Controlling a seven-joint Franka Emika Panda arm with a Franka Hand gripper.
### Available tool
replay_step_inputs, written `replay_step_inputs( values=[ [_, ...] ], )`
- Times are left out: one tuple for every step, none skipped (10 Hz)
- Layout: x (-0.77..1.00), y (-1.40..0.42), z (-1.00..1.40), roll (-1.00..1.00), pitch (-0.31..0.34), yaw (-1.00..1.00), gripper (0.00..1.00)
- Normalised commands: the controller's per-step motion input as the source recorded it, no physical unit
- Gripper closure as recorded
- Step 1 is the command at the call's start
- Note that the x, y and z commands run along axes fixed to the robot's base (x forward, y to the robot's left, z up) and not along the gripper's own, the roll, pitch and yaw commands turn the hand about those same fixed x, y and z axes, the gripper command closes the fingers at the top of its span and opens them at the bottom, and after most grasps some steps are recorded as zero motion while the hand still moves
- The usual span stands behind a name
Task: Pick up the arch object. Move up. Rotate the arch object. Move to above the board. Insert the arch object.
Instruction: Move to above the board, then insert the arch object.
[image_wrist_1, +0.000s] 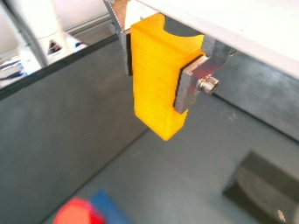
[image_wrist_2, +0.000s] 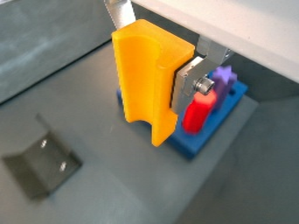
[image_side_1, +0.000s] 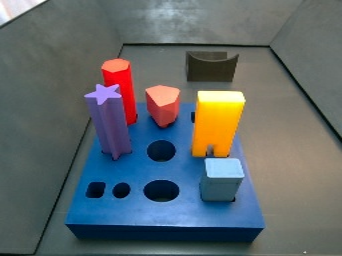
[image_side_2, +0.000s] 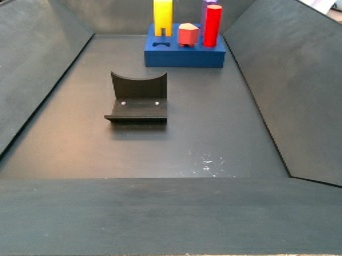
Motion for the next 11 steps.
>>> replay_step_inputs(
  values=[
    [0.62, -1.0, 0.22, -0.01, 0.157, 0.0, 1.0],
    [0.63, -1.0, 0.22, 0.0, 0.139, 0.01, 1.0],
    [0.64, -1.0, 0.22, 0.0, 0.125, 0.01, 1.0],
    [0.66, -0.97, 0.22, 0.02, 0.137, 0.01, 1.0],
    [0.56, -0.78, 0.18, 0.04, 0.136, 0.01, 1.0],
    [0.34, -0.43, 0.1, 0.07, 0.138, 0.01, 1.0],
    [0.22, -0.25, 0.07, 0.07, 0.107, 0.01, 1.0],
    [-0.05, -0.03, -0.83, 0.13, -0.156, 0.0, 1.0],
    [0.0, 0.0, -0.92, 0.08, -0.163, 0.0, 1.0],
    [0.0, 0.0, -0.91, 0.01, -0.167, 0.03, 1.0],
    [0.17, 0.0, -0.87, 0.0, -0.181, 0.03, 1.0]
  ],
)
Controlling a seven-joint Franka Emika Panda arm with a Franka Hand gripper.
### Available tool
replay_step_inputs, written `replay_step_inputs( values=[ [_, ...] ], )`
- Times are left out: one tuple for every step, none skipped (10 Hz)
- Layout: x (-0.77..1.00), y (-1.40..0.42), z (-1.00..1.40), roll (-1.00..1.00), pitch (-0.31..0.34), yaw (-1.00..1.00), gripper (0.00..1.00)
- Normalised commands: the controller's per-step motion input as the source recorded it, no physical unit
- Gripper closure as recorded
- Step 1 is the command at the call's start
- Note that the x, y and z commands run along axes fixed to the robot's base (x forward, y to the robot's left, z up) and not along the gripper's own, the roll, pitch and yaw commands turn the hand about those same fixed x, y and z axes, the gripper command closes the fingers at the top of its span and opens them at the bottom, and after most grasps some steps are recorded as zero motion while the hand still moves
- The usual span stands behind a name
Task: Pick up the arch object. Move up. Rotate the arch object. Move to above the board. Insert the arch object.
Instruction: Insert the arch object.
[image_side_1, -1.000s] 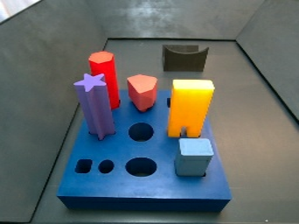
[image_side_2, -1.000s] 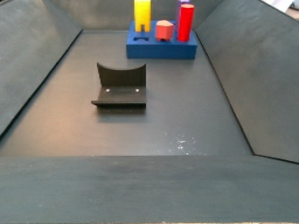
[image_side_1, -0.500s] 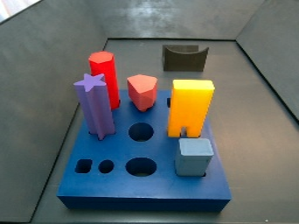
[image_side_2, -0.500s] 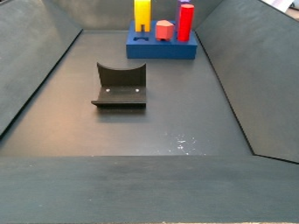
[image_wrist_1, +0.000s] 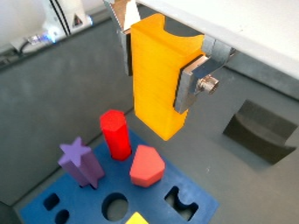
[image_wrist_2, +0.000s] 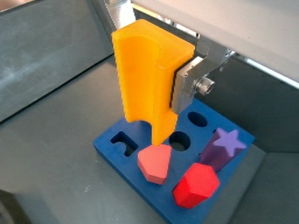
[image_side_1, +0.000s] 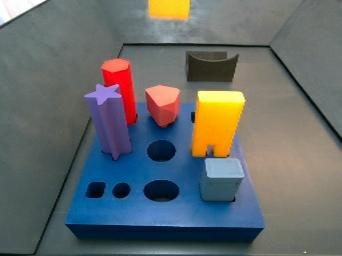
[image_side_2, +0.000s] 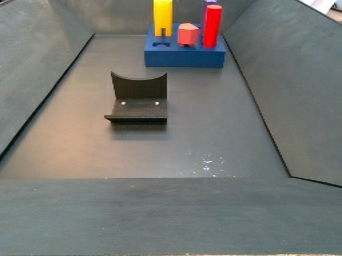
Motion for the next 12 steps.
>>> replay_step_inputs(
  values=[
    [0.28, 0.0, -0.78, 0.0, -0.219, 0.03, 1.0],
    [0.51, -0.02, -0.61, 0.0, -0.149, 0.03, 1.0],
    [0.64, -0.13, -0.48, 0.0, -0.043, 0.0, 1.0],
    [0.72, -0.19, -0.48, 0.12, 0.0, 0.0, 1.0],
    [0.71, -0.21, -0.47, 0.21, 0.0, 0.17, 1.0],
    [0.61, -0.19, -0.42, 0.25, 0.001, 0.31, 1.0],
    [0.54, -0.18, -0.47, 0.21, 0.0, 0.35, 1.0],
    [0.56, -0.21, -0.52, 0.19, 0.0, 0.31, 1.0],
    [0.44, -0.15, -0.51, 0.06, -0.017, 0.06, 1.0],
    [0.39, -0.05, -0.48, 0.05, -0.02, 0.0, 1.0],
    [0.29, 0.0, -0.38, 0.13, 0.0, 0.0, 1.0],
    [0.14, 0.0, -0.29, 0.25, 0.0, 0.0, 1.0]
  ],
)
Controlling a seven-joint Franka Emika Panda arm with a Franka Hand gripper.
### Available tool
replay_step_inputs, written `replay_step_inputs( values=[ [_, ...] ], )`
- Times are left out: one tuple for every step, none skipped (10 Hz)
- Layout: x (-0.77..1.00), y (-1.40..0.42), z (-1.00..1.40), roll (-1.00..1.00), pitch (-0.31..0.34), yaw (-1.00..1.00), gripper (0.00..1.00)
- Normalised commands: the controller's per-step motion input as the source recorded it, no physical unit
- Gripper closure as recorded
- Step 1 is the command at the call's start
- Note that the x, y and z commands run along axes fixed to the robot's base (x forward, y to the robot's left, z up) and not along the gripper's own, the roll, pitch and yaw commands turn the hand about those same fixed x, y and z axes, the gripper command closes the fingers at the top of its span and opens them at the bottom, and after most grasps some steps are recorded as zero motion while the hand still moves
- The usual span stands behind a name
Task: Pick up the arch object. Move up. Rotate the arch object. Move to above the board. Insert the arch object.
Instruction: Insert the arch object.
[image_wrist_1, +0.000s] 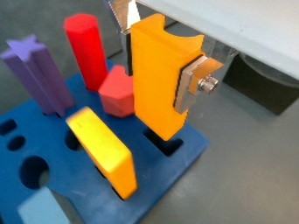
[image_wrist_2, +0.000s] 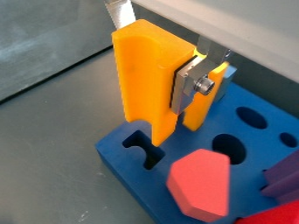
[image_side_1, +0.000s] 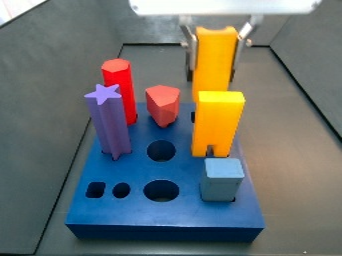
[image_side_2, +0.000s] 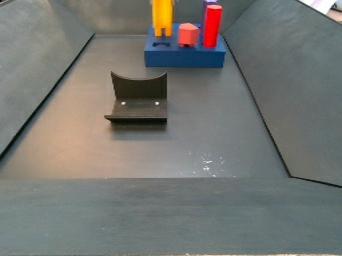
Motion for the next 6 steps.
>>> replay_step_inputs(
  values=[
    [0.02, 0.0, -0.29, 0.24, 0.0, 0.02, 1.0],
    [0.0, 0.0, -0.31, 0.24, 0.0, 0.03, 1.0],
    [0.0, 0.0, -0.37, 0.18, -0.04, 0.05, 1.0],
    [0.0, 0.0, -0.37, 0.1, -0.06, 0.04, 1.0],
    [0.0, 0.0, -0.35, 0.06, -0.044, 0.03, 1.0],
    [0.02, 0.0, -0.33, 0.06, -0.036, 0.04, 1.0]
  ],
)
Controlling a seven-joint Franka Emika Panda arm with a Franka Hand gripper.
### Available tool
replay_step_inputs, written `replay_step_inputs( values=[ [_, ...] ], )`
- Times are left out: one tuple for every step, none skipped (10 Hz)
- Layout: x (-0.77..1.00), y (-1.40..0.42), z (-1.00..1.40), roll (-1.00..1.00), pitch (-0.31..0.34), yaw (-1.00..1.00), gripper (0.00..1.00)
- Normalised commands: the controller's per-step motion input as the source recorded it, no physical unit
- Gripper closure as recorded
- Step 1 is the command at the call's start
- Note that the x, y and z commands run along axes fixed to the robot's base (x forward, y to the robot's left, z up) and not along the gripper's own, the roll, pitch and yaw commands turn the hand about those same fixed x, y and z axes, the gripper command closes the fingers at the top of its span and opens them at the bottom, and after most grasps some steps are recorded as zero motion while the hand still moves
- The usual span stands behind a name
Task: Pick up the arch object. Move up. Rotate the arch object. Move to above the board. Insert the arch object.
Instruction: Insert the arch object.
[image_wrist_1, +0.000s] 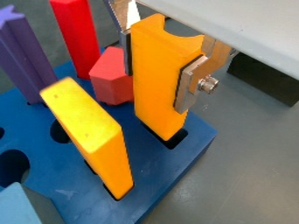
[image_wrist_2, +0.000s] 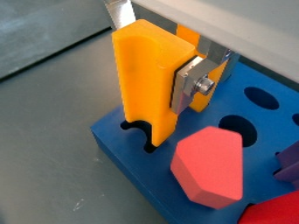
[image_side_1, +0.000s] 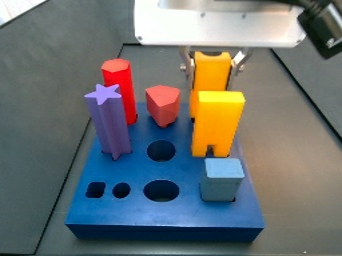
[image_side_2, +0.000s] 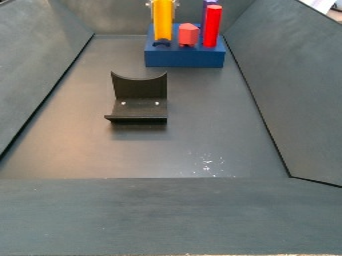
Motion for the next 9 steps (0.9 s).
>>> replay_step_inputs(
  values=[
    [0.07, 0.03, -0.31, 0.08, -0.023, 0.11, 1.0],
    [0.06, 0.05, -0.27, 0.08, -0.013, 0.11, 1.0],
    [0.09, 0.06, -0.25, 0.06, -0.004, 0.11, 1.0],
    [0.09, 0.06, -0.25, 0.07, 0.0, 0.09, 1.0],
    [0.08, 0.03, -0.23, 0.05, 0.0, 0.09, 1.0],
    [0.05, 0.0, -0.27, 0.02, -0.017, 0.09, 1.0],
    [0.0, 0.0, -0.28, 0.0, -0.029, 0.05, 1.0],
    [0.0, 0.0, -0.24, 0.0, -0.036, 0.0, 1.0],
    [0.0, 0.0, -0.26, -0.02, -0.05, 0.0, 1.0]
  ],
)
